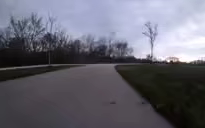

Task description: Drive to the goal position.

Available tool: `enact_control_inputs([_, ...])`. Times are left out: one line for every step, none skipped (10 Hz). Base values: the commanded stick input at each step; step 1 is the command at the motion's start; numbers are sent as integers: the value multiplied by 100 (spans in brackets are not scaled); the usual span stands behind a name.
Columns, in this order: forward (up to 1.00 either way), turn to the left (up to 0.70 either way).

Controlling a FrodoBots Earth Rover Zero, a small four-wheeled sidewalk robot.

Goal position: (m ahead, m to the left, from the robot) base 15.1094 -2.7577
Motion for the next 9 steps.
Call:
enact_control_inputs([100, 0])
enact_control_inputs([100, 0])
enact_control_inputs([100, 0])
enact_control_inputs([100, 0])
enact_control_inputs([100, 0])
enact_control_inputs([100, 0])
enact_control_inputs([100, 0])
enact_control_inputs([100, 0])
enact_control_inputs([100, 0])
